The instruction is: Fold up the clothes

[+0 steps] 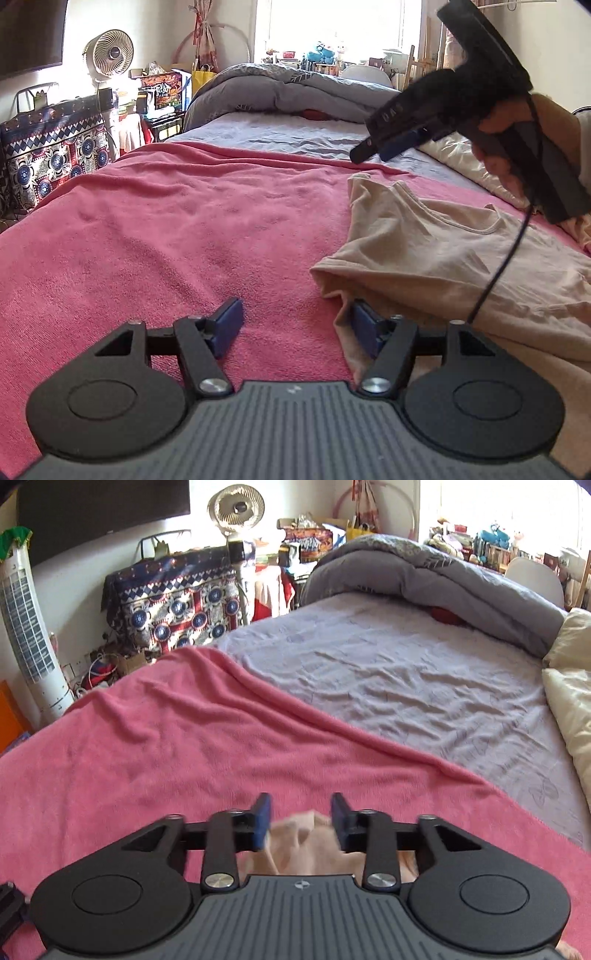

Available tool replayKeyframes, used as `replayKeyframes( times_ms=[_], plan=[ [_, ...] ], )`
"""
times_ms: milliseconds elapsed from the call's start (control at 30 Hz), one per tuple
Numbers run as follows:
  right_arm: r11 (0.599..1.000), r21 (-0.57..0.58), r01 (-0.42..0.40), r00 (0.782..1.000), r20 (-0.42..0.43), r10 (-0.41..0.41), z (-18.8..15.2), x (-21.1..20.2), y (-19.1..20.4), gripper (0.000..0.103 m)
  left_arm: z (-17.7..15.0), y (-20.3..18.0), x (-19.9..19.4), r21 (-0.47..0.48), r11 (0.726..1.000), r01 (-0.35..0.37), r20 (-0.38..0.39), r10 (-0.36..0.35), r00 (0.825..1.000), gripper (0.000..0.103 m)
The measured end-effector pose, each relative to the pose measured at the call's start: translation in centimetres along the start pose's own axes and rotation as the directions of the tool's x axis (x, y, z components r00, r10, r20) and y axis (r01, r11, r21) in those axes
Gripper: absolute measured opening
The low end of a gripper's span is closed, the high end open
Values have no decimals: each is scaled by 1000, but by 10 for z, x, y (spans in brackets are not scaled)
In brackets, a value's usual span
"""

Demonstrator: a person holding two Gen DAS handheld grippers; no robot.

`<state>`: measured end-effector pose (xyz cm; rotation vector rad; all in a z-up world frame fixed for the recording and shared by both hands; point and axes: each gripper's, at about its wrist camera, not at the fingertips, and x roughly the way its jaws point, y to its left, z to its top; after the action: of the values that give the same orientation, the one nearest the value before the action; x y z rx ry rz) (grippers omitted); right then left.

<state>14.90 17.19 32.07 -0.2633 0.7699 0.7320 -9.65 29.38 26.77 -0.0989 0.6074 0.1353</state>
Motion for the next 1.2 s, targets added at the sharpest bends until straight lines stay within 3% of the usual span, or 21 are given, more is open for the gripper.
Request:
replayKeyframes(
  times_ms=[33,100,133,167,233,400,533,600,667,733,800,833,867,1000,1200],
  plan=[
    [1000,-4,-15,1000,-14,15,-9,0,1,67,0,-1,0,2,1000,-2,0,2,1000,69],
    [999,-11,-40,999,-37,39,-22,3,7,65,0,-3,0,8,1000,-4,-1,4,1000,71],
    [1000,-7,-19,999,-45,19,-25,7,11,43,0,-3,1,9,1000,-5,-2,5,1000,71],
    [1000,-1,10,999,-54,-10,-27,11,16,3,0,-3,1,8,1000,-4,-2,4,1000,71],
    [999,31,19,999,-38,-18,-22,14,23,6,0,-2,1,3,1000,0,-2,0,1000,72],
    [998,-44,36,997,66,-33,28,16,43,4,-6,2,-2,4,1000,5,0,-5,1000,72],
    [995,-92,30,998,53,-25,53,25,52,6,-6,5,-3,-20,1000,24,1,-24,1000,72],
    [996,-86,24,999,26,-21,47,23,46,15,-6,7,-3,-30,999,32,2,-32,999,73],
    [997,-71,35,999,-1,-35,31,18,35,51,-7,7,-3,-31,999,33,2,-33,999,73],
    [998,-40,44,999,-23,-45,10,11,23,63,-6,7,-3,-28,999,31,1,-31,1000,73],
    [1000,-6,0,998,-56,-1,-10,12,18,62,-6,6,-3,-22,999,28,0,-28,1000,75],
    [1000,1,1,997,-72,-1,-16,15,20,47,-6,5,-3,-19,999,26,-1,-26,1000,75],
    [1000,5,9,996,-87,-8,-21,19,23,12,-6,4,-3,-16,1000,25,-1,-25,1000,76],
    [998,-37,57,998,-24,-58,-15,16,48,6,-6,6,-3,-27,999,33,0,-33,999,76],
    [989,-105,101,994,48,-97,36,35,60,3,-6,5,-3,-28,999,35,-2,-35,999,77]
  ],
)
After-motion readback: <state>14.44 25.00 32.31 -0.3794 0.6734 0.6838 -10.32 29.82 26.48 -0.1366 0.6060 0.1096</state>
